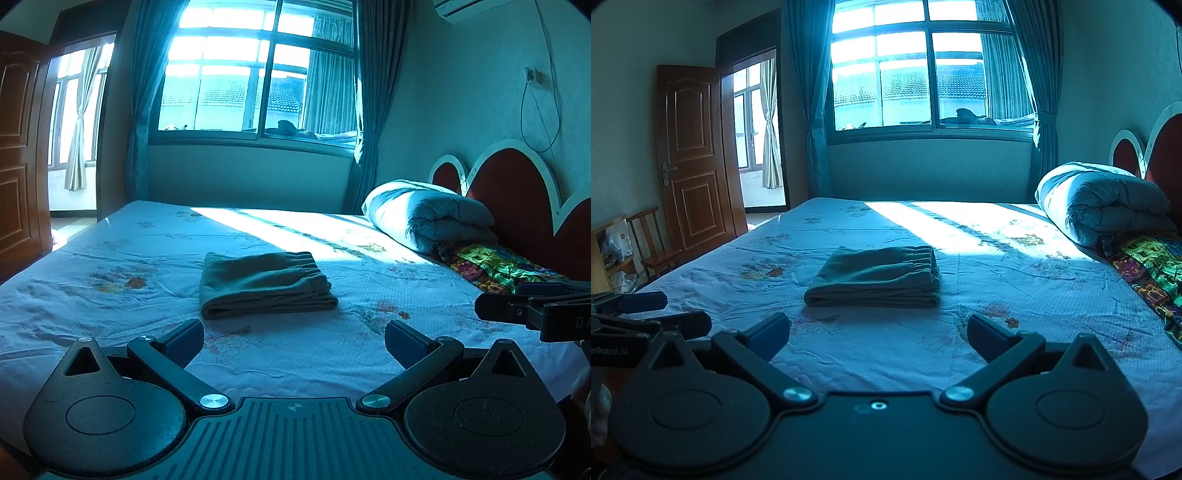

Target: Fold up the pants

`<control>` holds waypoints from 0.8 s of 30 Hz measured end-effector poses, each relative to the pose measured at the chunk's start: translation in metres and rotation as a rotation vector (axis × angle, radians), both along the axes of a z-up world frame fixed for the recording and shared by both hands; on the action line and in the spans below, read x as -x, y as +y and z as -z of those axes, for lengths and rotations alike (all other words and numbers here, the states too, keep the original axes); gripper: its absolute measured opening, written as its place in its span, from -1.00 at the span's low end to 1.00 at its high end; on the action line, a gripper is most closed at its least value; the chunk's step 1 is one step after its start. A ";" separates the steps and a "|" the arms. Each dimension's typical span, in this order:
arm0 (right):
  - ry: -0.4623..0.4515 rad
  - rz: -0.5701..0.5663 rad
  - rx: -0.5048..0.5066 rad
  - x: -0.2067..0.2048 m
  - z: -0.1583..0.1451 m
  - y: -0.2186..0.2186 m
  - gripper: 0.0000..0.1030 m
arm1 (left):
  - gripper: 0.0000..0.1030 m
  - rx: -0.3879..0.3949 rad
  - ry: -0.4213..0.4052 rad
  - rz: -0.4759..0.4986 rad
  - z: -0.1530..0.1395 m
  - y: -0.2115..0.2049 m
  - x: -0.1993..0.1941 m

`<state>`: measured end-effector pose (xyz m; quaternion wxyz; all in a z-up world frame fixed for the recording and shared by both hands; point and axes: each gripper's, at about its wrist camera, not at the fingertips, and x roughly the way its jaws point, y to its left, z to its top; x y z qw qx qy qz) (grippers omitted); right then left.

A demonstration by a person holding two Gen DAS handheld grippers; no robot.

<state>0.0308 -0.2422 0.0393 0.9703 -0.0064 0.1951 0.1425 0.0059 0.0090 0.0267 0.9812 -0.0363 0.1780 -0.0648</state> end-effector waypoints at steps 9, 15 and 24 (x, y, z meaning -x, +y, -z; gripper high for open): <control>-0.001 0.000 0.001 0.000 0.000 0.000 0.89 | 1.00 0.002 -0.002 0.002 -0.001 -0.002 -0.001; 0.001 -0.001 0.004 0.000 0.000 -0.001 0.89 | 1.00 0.006 0.004 0.008 0.000 -0.001 -0.001; 0.000 -0.001 0.004 -0.001 0.001 -0.002 0.89 | 1.00 -0.019 -0.018 -0.023 -0.002 0.002 0.000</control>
